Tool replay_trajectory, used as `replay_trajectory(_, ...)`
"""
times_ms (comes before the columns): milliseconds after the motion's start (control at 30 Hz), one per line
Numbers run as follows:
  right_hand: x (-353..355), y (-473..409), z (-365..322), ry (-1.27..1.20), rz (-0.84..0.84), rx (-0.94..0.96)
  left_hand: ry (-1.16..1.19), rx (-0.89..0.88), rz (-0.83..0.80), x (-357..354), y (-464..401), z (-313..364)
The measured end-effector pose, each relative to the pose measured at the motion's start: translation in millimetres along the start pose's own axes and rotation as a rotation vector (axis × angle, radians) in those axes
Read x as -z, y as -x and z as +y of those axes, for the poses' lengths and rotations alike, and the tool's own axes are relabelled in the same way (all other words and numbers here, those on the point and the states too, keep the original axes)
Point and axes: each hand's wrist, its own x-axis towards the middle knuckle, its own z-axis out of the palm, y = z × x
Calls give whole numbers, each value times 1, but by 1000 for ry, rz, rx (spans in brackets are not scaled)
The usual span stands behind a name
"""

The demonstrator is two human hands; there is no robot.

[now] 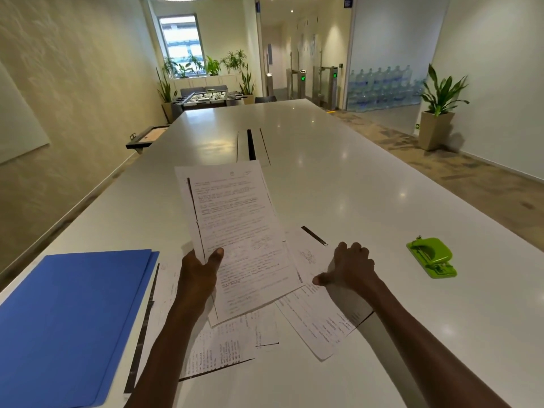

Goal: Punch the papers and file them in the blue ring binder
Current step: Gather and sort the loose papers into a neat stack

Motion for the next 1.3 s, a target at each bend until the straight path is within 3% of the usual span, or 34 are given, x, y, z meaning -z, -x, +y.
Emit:
replay_trajectory(167,13,-9,1,18,-125,-50,22,-3,-7,3,1,-5)
replay_trajectory(333,17,-17,16,-190,-101,-42,12,8,0,3,0,-6)
replay_trajectory(633,59,-1,24,-370,485,15,0,-11,45,6,-15,-1)
replay_trajectory(833,113,27,7,-552,712,205,-13,-35,77,3,-25,5)
replay_trajectory(933,128,39,-3,-718,668,263,-2,-9,53,-2,-28,9)
replay_trajectory(1067,129,42,-12,-1035,466,251,46,70,-44,-13,-26,12)
replay_trajectory(1300,91,25,-16,-1164,258,121,222,125,-423,-31,2,28)
